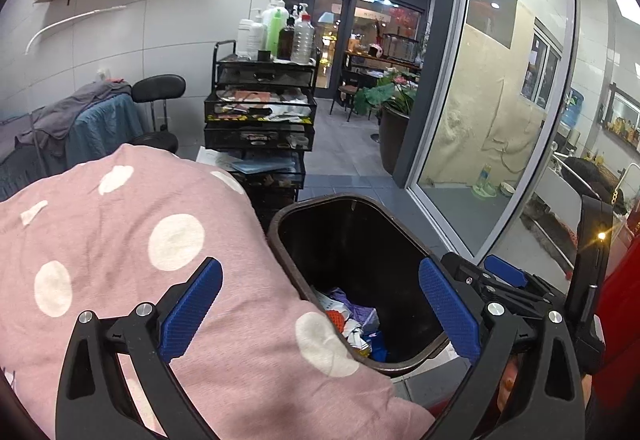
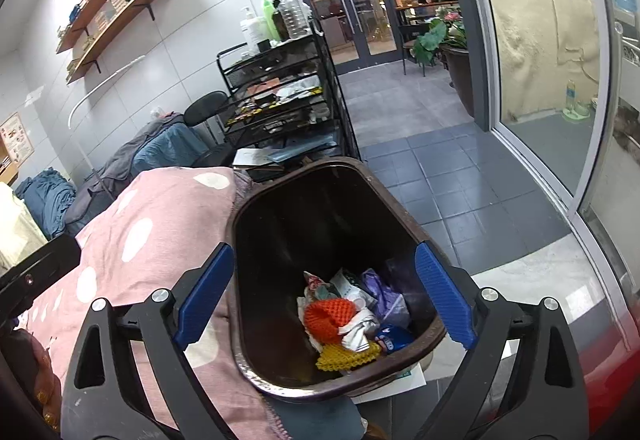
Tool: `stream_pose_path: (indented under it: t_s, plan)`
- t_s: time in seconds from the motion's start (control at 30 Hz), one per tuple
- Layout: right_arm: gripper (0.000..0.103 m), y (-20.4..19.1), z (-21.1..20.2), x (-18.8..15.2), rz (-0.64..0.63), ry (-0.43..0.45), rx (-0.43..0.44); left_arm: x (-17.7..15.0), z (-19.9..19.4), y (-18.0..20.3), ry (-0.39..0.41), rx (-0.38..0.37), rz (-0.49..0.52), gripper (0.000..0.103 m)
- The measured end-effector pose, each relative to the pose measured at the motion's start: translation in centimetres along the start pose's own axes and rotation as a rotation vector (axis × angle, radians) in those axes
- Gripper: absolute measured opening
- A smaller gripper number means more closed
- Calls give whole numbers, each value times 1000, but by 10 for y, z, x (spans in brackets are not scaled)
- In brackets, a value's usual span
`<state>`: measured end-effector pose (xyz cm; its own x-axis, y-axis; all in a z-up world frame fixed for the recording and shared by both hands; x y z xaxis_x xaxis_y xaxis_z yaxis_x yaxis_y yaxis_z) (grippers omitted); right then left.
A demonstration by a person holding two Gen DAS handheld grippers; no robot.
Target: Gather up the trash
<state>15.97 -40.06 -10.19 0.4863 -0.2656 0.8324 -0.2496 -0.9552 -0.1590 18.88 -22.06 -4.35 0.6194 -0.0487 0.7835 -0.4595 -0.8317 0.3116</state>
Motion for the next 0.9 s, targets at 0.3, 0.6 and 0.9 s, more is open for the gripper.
stream_pose_path:
  t_s: [0.3, 0.6, 0.9]
  plan:
    - [91, -47, -18, 9, -122, 86, 47, -2, -57, -37, 176, 107, -55, 98]
    - [94, -120, -46, 4, -271, 157, 169, -15, -113, -74, 316, 293, -85, 98]
    - [95, -174, -73, -12, -367, 196, 278, -32, -161, -118, 404, 404, -188, 98]
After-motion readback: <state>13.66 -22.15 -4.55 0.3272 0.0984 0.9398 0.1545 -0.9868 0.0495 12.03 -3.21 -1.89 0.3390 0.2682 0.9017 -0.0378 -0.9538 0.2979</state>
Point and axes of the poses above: each gripper's, at about its wrist camera, not at the fingertips, and z roughly the way its jaws point, y to its right, x to its top, the point moved 7 cm from there along z, roughly the way its jaws point, and after that the axes turned 12 degrees about -z, right-handed, at the moved point
